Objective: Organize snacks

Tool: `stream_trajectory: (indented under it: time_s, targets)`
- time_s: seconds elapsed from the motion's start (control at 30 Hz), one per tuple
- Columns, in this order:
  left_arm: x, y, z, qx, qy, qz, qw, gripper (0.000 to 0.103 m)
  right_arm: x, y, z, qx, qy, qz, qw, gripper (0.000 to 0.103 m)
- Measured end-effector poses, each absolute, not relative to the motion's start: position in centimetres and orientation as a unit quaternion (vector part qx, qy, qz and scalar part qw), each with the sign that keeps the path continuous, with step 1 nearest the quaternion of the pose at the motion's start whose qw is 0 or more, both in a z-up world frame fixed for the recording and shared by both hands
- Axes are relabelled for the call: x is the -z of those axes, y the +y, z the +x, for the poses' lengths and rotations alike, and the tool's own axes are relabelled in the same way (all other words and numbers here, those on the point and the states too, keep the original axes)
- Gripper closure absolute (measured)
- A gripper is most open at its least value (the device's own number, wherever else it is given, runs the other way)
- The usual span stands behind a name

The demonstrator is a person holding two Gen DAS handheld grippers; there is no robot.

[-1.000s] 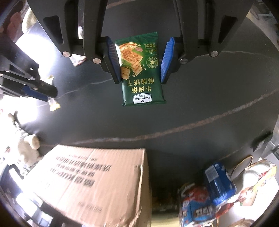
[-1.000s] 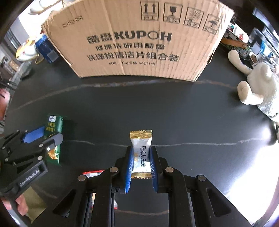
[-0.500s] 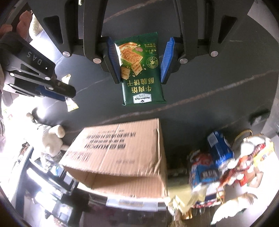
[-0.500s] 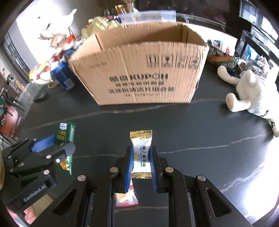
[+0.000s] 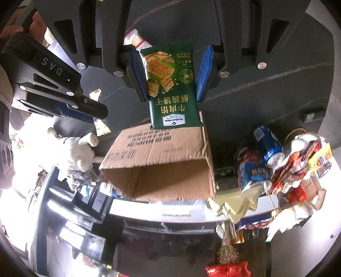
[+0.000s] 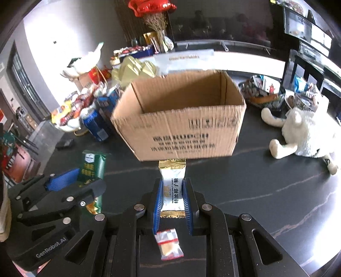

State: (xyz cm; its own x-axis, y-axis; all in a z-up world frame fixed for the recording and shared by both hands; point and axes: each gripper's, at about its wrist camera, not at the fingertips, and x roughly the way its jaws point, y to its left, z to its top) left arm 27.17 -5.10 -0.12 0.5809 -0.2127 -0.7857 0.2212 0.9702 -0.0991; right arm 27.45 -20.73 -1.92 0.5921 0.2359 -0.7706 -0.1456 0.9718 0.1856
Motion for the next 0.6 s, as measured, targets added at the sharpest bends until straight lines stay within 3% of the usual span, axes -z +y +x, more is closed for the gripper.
stream_trajectory:
  time_s: [0.6]
  targets:
    - [-5.5,-5.3,30.4,0.124,0.396,0.021,0.910,0.059,-3.4,-20.8,29.8,-0.106,0.381,0.058,0.917,0.083]
